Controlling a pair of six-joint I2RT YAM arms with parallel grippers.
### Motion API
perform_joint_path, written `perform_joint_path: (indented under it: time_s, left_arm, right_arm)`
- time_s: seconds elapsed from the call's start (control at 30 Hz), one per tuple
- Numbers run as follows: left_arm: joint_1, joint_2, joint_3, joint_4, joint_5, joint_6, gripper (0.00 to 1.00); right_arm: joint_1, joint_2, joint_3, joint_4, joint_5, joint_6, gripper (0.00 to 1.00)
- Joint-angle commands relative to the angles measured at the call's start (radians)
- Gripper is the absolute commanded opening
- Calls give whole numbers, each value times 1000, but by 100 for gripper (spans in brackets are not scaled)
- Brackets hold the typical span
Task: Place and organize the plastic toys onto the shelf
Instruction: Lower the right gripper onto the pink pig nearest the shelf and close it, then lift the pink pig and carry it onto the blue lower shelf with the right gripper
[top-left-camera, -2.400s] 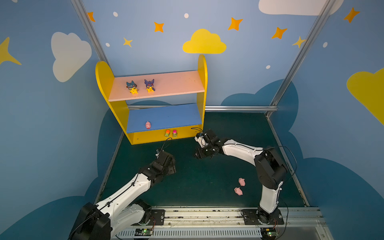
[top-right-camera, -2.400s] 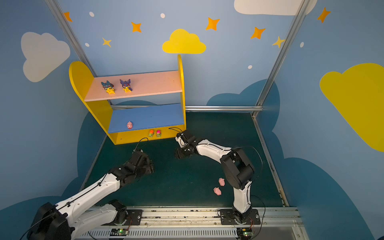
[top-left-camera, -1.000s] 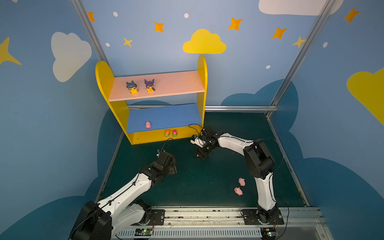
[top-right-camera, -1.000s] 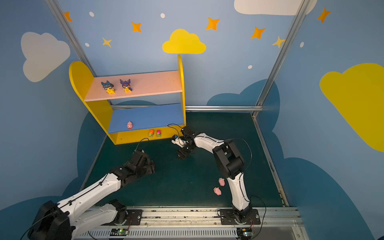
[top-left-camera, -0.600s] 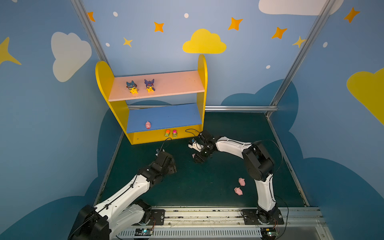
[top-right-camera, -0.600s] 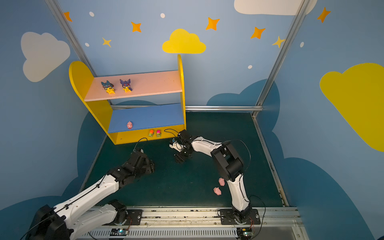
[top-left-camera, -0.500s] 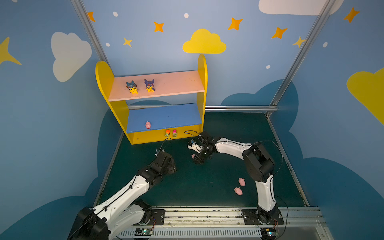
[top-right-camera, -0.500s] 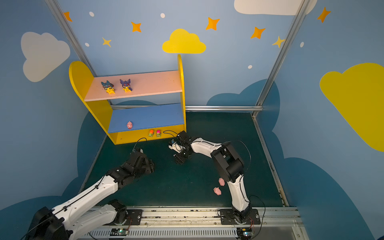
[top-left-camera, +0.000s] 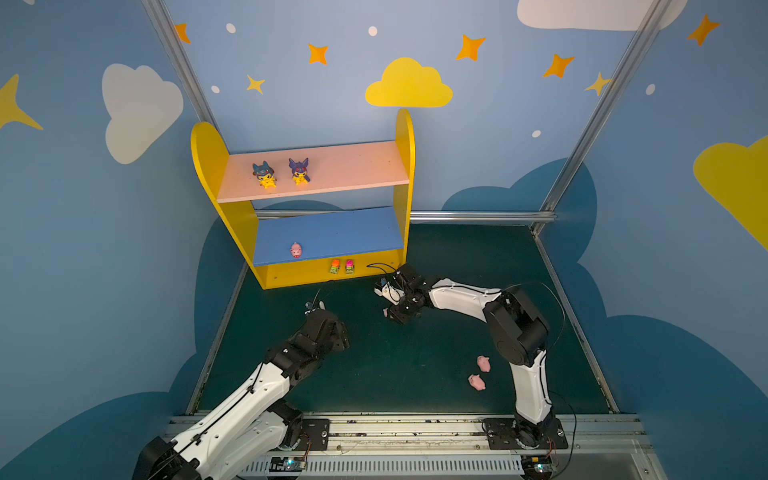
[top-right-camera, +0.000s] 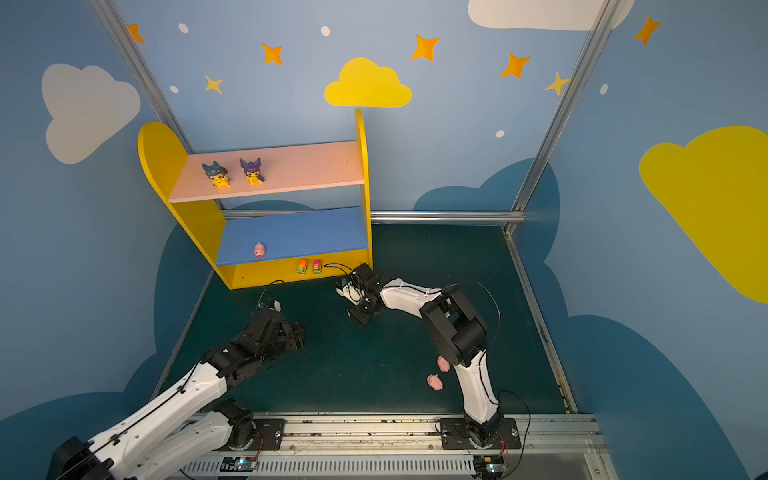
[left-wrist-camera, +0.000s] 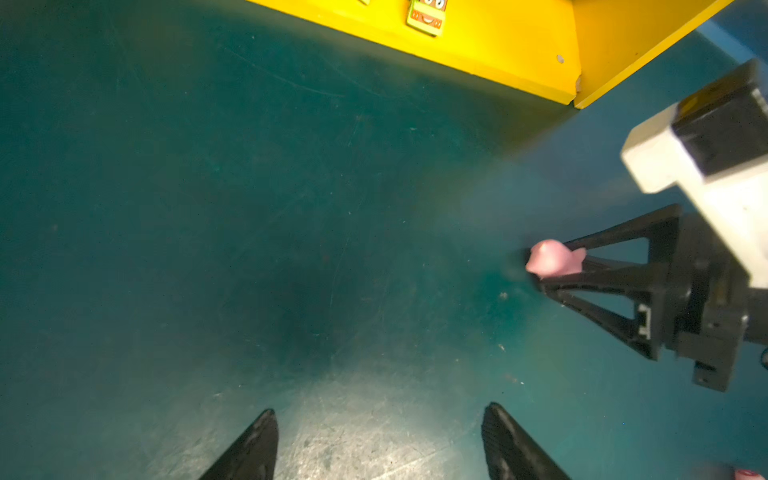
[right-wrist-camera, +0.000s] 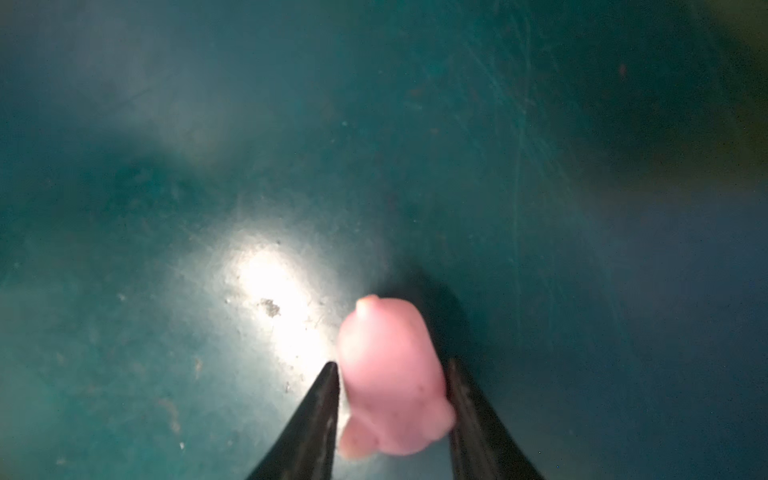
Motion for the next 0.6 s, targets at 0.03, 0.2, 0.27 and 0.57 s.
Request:
perform_joint_path:
  time_s: [0.03,0.2,0.27,0.57]
  left_arm:
    - [2,-10,-6,-10,-22,-5,77]
    - [2,-3,-6,-10,-19,-11,77]
    - [2,0,-8,-13,-17,-15,77]
    - [1,-17,-22,-38,-17,-34,77]
  right_arm:
    - [13,9,7,7,3,1,30]
    - [29,-26,-31,31,15,41,26]
    - [41,-45,-41,47,24,94,23]
    - [114,-101,25,29,179,371,24]
